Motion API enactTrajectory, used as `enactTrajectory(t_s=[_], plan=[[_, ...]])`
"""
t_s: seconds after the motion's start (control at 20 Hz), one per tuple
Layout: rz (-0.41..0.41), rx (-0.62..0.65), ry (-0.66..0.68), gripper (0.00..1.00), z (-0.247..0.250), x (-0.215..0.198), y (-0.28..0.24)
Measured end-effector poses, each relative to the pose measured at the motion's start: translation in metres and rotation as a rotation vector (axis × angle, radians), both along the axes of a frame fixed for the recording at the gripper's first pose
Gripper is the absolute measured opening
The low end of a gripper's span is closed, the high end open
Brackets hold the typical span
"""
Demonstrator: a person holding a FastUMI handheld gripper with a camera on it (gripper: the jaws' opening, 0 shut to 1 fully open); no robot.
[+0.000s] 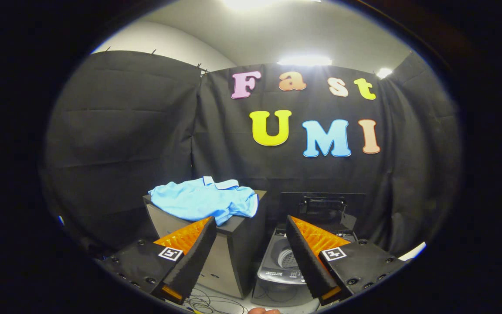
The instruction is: Put the clothes into the washing machine and then close the washing machine lid.
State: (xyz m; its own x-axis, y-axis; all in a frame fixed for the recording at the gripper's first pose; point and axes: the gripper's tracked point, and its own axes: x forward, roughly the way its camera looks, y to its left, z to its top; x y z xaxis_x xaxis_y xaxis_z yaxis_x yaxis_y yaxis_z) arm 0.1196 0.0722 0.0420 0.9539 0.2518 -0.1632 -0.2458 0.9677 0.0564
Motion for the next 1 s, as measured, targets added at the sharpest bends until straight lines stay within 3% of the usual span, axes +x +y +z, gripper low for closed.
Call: enactTrajectory(t_s=[0.5, 1.0], plan=[[0.062, -0.031, 0.095, 1.00, 0.035, 0.101, 0.046], [0.200, -0.078, 0.254, 1.00, 0.017, 0.207, 0.165]])
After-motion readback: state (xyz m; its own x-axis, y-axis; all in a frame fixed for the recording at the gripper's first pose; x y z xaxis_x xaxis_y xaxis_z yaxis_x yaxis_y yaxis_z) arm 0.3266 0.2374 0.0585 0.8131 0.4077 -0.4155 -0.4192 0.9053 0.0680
